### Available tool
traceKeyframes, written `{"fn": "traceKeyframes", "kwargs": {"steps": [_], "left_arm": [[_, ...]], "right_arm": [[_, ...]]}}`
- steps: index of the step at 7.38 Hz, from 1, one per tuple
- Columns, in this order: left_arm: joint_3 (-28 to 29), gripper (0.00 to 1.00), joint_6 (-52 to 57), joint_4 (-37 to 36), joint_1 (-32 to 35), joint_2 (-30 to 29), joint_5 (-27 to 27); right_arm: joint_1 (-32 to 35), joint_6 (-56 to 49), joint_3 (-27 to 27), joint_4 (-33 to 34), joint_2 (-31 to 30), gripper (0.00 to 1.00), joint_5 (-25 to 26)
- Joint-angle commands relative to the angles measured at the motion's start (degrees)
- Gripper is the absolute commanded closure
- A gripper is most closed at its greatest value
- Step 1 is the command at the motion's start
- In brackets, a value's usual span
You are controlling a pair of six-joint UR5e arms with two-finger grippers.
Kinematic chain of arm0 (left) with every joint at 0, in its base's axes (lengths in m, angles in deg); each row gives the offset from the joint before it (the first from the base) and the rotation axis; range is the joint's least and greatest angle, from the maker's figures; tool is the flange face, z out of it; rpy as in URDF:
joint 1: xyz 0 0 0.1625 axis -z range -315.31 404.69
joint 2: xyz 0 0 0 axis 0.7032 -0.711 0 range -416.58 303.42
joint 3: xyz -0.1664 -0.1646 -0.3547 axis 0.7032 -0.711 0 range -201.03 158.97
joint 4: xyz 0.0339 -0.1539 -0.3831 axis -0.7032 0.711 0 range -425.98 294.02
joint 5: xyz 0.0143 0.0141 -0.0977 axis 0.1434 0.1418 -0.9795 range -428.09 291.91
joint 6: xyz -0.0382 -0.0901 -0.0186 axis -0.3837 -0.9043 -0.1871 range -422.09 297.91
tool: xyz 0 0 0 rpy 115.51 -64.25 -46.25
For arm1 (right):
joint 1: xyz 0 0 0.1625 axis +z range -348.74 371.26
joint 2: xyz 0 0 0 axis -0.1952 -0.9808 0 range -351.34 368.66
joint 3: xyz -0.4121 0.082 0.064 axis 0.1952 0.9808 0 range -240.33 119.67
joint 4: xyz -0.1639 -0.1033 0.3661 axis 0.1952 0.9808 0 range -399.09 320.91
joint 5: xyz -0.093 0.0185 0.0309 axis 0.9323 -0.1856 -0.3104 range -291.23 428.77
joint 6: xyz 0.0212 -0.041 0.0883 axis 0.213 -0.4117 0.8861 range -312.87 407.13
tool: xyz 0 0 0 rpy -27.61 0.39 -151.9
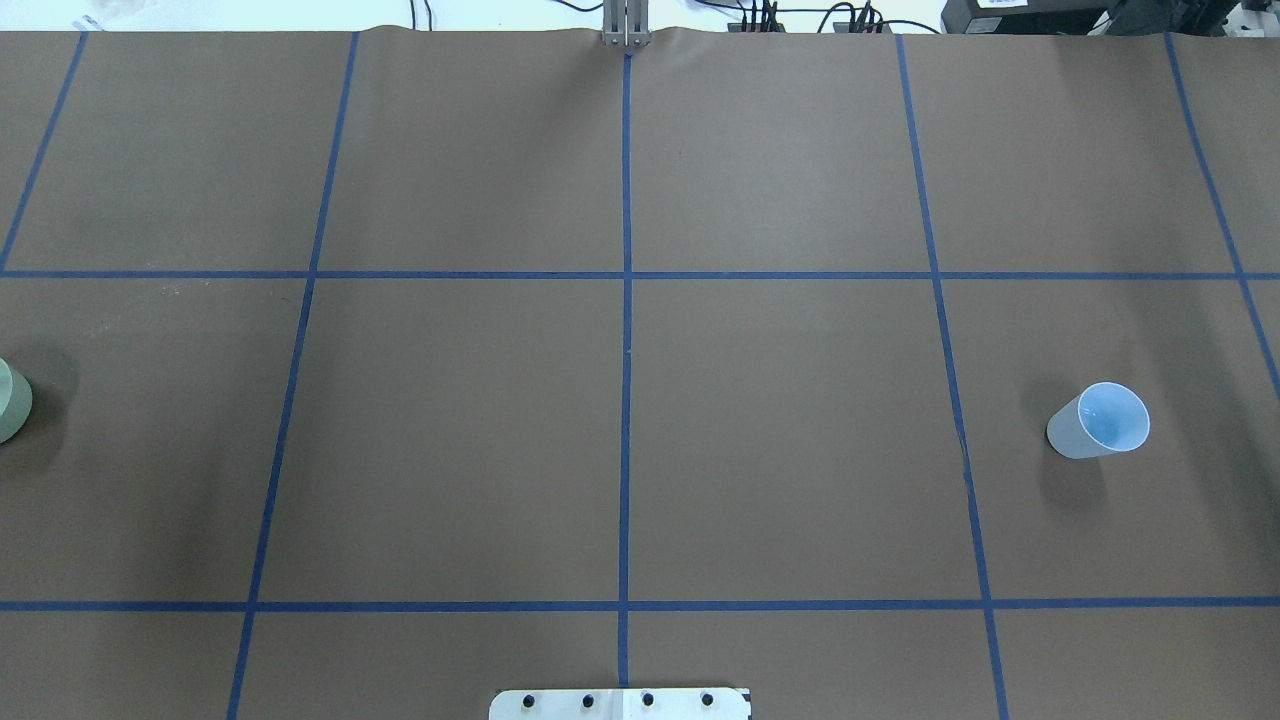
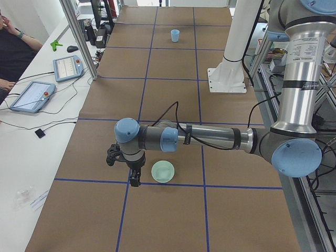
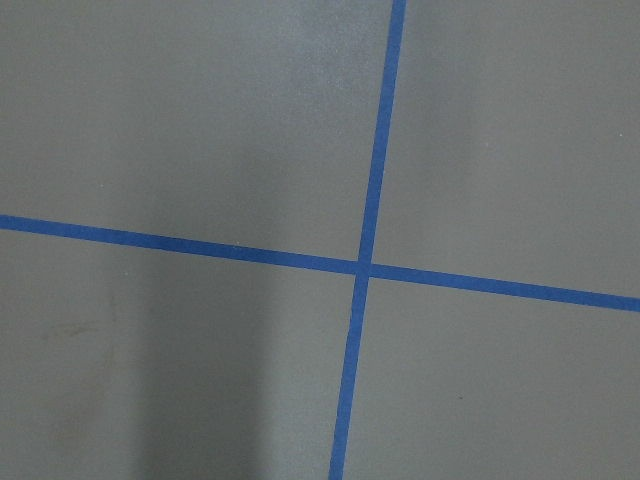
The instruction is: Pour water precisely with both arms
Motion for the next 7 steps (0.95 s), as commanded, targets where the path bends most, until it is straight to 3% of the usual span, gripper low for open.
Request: {"fn": "traceKeyframes", "kwargs": {"steps": [1,7], "left_arm": [[-0.40,0.00,0.01,-0.05,0.00,0.00,0.00],[-2.07,0.00,-0.60,3.89,-2.28,-1.15,0.18]], "right_arm": [[0.00,0.00,0.14,0.00,0.00,0.00,0.00],[-0.17,0.00,-0.04,0.00,0.09,0.00,-0.18]]}}
